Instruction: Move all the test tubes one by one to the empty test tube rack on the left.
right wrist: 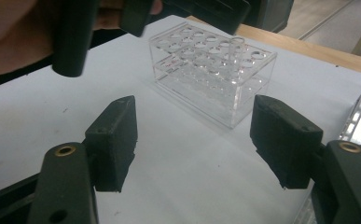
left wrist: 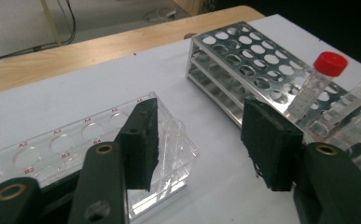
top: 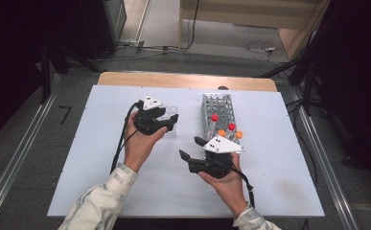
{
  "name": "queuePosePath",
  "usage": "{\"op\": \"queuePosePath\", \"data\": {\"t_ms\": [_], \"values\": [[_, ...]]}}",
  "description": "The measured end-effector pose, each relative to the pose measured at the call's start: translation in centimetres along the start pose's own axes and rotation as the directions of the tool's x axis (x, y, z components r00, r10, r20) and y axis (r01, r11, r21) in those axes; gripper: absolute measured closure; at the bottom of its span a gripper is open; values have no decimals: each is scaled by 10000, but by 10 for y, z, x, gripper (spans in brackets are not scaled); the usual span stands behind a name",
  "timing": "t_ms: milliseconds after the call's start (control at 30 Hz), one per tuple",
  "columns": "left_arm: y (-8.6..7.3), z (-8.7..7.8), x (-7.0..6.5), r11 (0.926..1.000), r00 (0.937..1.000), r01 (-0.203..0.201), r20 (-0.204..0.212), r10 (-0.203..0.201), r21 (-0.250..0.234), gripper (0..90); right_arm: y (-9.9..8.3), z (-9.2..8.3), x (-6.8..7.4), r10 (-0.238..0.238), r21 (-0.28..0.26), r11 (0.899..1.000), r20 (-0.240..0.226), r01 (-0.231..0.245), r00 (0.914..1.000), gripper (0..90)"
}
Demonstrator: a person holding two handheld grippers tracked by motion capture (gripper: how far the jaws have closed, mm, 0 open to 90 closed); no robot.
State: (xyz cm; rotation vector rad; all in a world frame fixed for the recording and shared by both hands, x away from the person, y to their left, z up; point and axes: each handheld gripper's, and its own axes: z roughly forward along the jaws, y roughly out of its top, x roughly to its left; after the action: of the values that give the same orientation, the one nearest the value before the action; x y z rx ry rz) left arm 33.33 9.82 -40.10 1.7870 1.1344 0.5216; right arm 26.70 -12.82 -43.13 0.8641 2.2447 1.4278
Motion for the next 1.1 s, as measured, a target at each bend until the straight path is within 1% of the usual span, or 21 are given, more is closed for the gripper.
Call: {"op": "queuePosePath", "data": {"t_ms": [100,233,367,533,600,700,767,933,1100], "values": [[-2,-9,2,9998,10000,88,21,-88,-175,390,0,-3,-1,-1,-29,10000,14,1,10000,298],[-5,-20,6,9991,9998,179,-15,-180,-382,345,-1,-8,-1,17,-62,10000,7,-17,10000,295],[-10,-29,13,9987,9996,290,-10,-291,-419,308,-2,-16,-2,19,-117,9999,51,-19,10000,292],[-17,-36,21,9978,9989,476,46,-474,-463,295,-7,-29,-6,94,-239,9997,166,-90,9998,285],[-20,-38,22,9979,9989,475,75,-472,-446,269,-9,-33,-8,122,-202,9997,261,-116,9996,283],[-26,-41,22,9974,9984,552,153,-546,-460,261,-13,-39,-12,180,-170,9997,351,-175,9992,282],[-29,-41,22,9984,9989,460,82,-457,-333,253,-15,-43,-14,267,-158,9995,418,-261,9988,282],[-32,-45,26,9970,9979,648,67,-646,-416,223,-22,-50,-20,361,-119,9993,582,-355,9977,281],[-36,-47,29,9963,9968,802,48,-801,-310,220,-27,-56,-26,463,-78,9989,848,-458,9953,282]]}}
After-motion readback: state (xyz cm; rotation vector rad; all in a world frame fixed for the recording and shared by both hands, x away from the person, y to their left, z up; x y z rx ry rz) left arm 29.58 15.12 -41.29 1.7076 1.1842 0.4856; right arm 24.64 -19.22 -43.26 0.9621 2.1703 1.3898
